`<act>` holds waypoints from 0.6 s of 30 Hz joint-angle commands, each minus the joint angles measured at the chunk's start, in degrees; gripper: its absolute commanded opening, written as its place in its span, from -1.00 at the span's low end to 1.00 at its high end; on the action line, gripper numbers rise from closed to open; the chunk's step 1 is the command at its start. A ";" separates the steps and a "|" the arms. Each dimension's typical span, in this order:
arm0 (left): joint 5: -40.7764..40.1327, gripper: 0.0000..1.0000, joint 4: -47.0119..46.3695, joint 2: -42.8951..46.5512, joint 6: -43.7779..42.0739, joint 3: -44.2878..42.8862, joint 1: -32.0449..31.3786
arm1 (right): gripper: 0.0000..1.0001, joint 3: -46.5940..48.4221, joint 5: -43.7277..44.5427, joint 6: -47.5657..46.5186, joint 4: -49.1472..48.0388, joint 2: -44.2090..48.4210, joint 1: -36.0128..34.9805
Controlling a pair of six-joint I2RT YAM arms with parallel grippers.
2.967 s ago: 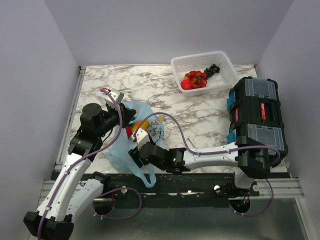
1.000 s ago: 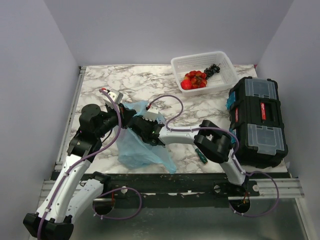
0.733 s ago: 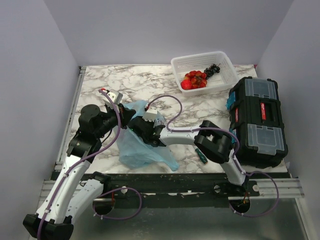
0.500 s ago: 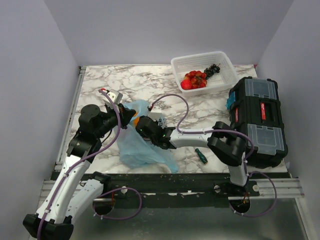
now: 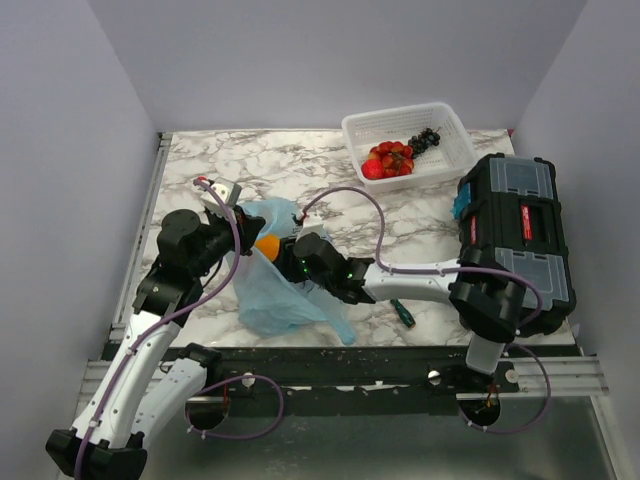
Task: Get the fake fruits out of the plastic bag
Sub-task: Take out the fake fruit from the plastic bag.
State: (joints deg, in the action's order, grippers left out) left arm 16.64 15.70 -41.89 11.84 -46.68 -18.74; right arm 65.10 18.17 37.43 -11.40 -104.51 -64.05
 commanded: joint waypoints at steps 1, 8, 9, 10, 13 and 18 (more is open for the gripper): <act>-3.69 -1.00 0.13 0.80 -0.17 0.08 0.42 | -0.99 -4.63 -2.59 -4.82 -2.89 7.55 0.05; -3.13 -1.00 0.79 -0.68 0.01 -0.70 0.72 | -0.99 -13.59 -1.20 -6.97 -5.94 19.04 0.00; -2.67 -1.00 1.11 -0.82 0.09 -1.10 0.81 | -0.99 -14.51 -0.73 -7.37 -6.55 20.37 -0.01; -2.10 -1.00 0.81 -0.71 0.12 -1.07 0.81 | -0.99 -15.58 0.04 -8.10 -7.37 21.79 0.06; -2.82 -1.00 0.13 -0.57 0.11 -0.30 0.99 | -0.99 -15.76 5.90 -9.57 -5.34 24.82 0.02; -2.18 -1.00 0.04 -0.63 0.16 -0.18 1.01 | -0.99 -16.30 16.30 -14.85 -3.86 29.24 0.07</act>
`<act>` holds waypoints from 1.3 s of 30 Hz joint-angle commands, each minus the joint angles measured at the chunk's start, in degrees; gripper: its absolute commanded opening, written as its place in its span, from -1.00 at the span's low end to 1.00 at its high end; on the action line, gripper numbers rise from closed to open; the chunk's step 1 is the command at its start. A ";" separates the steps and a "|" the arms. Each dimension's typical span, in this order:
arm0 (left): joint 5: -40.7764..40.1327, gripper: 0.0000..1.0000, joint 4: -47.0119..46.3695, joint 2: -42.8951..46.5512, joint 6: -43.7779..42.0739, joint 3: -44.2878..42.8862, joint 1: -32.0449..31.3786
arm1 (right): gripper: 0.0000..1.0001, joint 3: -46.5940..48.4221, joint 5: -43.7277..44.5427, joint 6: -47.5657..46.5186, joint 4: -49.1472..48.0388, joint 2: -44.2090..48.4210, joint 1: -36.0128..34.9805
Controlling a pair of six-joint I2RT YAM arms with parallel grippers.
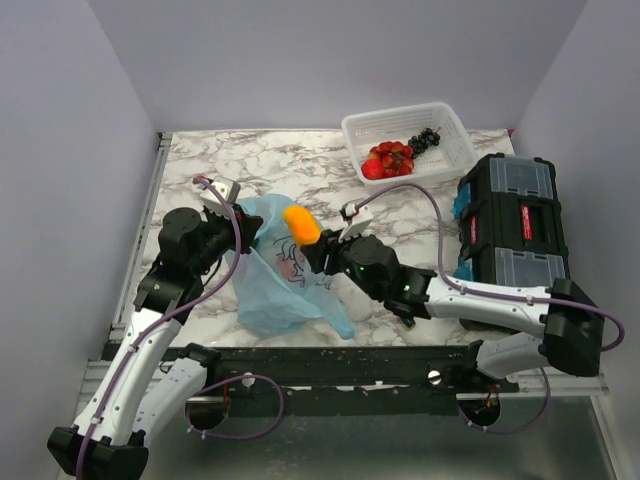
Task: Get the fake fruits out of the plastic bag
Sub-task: Take out the fake fruit from the plastic bag, then place the fake fruit in the bin.
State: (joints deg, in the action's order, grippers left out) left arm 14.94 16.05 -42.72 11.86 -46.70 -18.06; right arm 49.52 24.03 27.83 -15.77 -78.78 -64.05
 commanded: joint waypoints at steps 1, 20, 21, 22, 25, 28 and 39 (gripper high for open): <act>-0.88 -1.00 -0.08 0.15 0.10 -0.27 0.33 | -0.99 -0.40 12.02 -6.27 1.01 4.40 0.12; 0.04 -1.00 0.21 0.37 0.26 -0.34 0.40 | -0.99 15.07 16.31 0.15 15.58 -4.39 24.91; 0.42 -1.00 0.20 0.19 0.32 -0.40 0.40 | -0.98 16.98 15.09 0.65 18.27 -6.64 27.00; 0.72 -1.00 0.20 0.05 0.36 -0.49 0.40 | -0.98 19.40 13.97 1.17 20.07 -8.81 28.74; 0.93 -1.00 0.43 -0.11 0.37 -0.68 0.40 | -0.97 25.85 11.98 2.03 24.78 -14.77 33.08; 0.88 -1.00 0.31 0.16 0.36 -0.59 0.40 | -0.97 34.19 8.65 5.25 30.79 -21.76 38.61; 1.98 -1.00 0.24 0.66 0.62 -0.59 0.40 | -0.87 63.54 8.38 8.27 46.47 -45.31 48.23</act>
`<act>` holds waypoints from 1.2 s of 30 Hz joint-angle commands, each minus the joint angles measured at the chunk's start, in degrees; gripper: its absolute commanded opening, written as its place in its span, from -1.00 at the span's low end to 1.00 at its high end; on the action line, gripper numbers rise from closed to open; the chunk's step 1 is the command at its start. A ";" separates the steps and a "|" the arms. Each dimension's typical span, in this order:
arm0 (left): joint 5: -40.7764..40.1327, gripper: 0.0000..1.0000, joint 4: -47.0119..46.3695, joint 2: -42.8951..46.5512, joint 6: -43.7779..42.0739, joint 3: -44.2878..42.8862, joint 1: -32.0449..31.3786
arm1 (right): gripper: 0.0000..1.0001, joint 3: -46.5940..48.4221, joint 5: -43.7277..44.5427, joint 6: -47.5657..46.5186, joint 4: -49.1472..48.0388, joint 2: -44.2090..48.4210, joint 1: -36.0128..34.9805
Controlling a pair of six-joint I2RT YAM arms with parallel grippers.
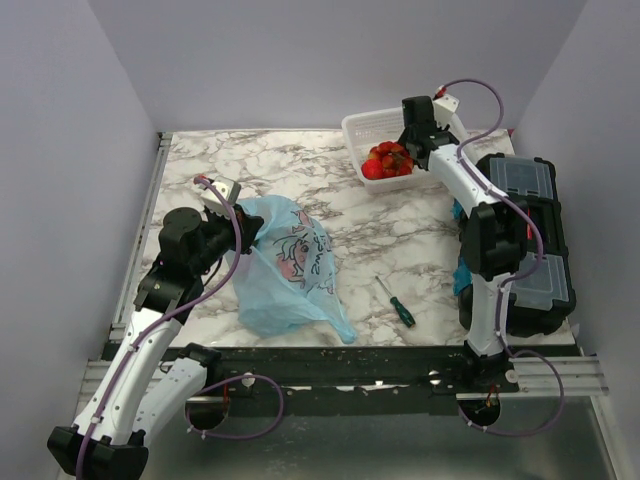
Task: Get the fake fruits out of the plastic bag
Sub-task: Place the fake fruit in the bin.
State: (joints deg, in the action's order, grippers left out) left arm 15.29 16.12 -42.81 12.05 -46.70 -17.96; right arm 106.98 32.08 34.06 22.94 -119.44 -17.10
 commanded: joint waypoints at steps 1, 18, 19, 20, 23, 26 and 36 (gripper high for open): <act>1.54 -1.00 0.14 0.90 0.43 -0.55 0.28 | -0.87 7.35 0.33 2.58 8.77 -5.81 1.82; 2.34 -1.00 0.06 1.15 0.55 -0.59 0.29 | 0.26 4.16 -1.99 -1.19 6.68 -6.52 4.16; 2.29 -1.00 0.06 1.15 0.60 -0.59 0.28 | 0.30 4.12 -2.09 -1.56 6.68 -6.50 4.10; 2.37 -1.00 0.07 1.08 0.61 -0.59 0.29 | 0.37 3.99 -2.19 -1.80 6.77 -6.27 4.06; 2.39 -1.00 -0.01 0.95 0.60 -0.60 0.29 | 0.40 3.50 -3.14 -1.90 7.47 -5.38 4.10; 2.51 -1.00 0.02 0.76 0.69 -0.59 0.29 | 0.43 0.29 -5.16 -1.94 6.35 -2.59 4.04; 3.12 -1.00 0.16 -0.75 0.79 -0.92 0.29 | 0.44 -15.59 -15.32 -6.60 -1.83 13.85 1.10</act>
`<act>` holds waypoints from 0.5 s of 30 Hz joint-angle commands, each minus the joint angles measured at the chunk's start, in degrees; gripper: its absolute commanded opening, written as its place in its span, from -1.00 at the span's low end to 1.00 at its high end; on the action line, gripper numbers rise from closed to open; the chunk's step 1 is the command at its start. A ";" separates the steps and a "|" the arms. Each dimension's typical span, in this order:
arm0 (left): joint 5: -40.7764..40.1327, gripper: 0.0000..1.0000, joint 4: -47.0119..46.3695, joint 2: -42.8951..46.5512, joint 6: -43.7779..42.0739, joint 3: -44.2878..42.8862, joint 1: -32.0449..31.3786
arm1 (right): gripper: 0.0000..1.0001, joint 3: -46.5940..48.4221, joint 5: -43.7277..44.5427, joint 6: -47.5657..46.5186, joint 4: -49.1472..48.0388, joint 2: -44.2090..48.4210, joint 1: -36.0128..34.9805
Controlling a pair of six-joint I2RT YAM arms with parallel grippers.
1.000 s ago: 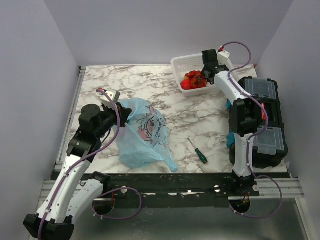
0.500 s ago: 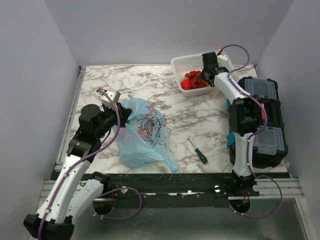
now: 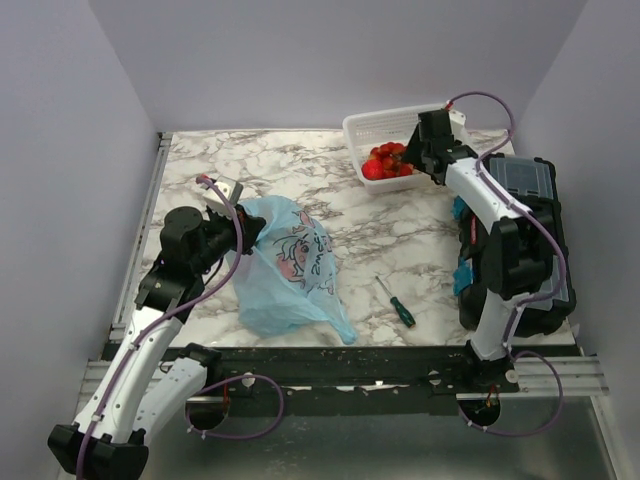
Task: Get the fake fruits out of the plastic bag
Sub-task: Place the fake fruit in the bin, then adjust the plastic bag at the center of the board.
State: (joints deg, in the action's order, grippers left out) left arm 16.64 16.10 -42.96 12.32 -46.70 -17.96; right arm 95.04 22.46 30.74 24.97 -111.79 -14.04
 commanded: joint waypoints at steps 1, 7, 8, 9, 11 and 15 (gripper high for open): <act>1.73 -1.00 0.27 -0.70 0.52 -1.05 0.29 | 0.44 -5.12 -6.97 -3.91 -4.18 7.78 -2.81; 1.78 -1.00 0.48 -0.80 0.45 -1.11 0.29 | 0.42 -15.82 -13.00 -7.94 -10.55 16.69 -12.87; 1.85 -1.00 0.43 -0.82 0.43 -1.12 0.28 | 0.40 -17.47 -13.50 -8.93 -11.54 18.15 -15.59; 1.86 -1.00 0.44 -0.88 0.47 -1.12 0.28 | 0.39 -18.78 -13.79 -9.69 -12.35 19.31 -18.50; 2.03 -1.00 0.43 -0.90 0.52 -1.07 0.29 | 0.31 -21.46 -14.64 -10.90 -14.01 21.91 -23.93; 2.17 -1.00 0.43 -0.90 0.60 -1.21 0.25 | -0.09 -26.54 -17.43 -11.02 -17.39 26.99 -33.08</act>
State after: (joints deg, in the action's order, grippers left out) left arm 17.39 16.16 -43.88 12.34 -46.70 -17.96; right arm 72.42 9.50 21.76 12.60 -90.30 -40.69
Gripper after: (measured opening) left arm 0.002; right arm 0.520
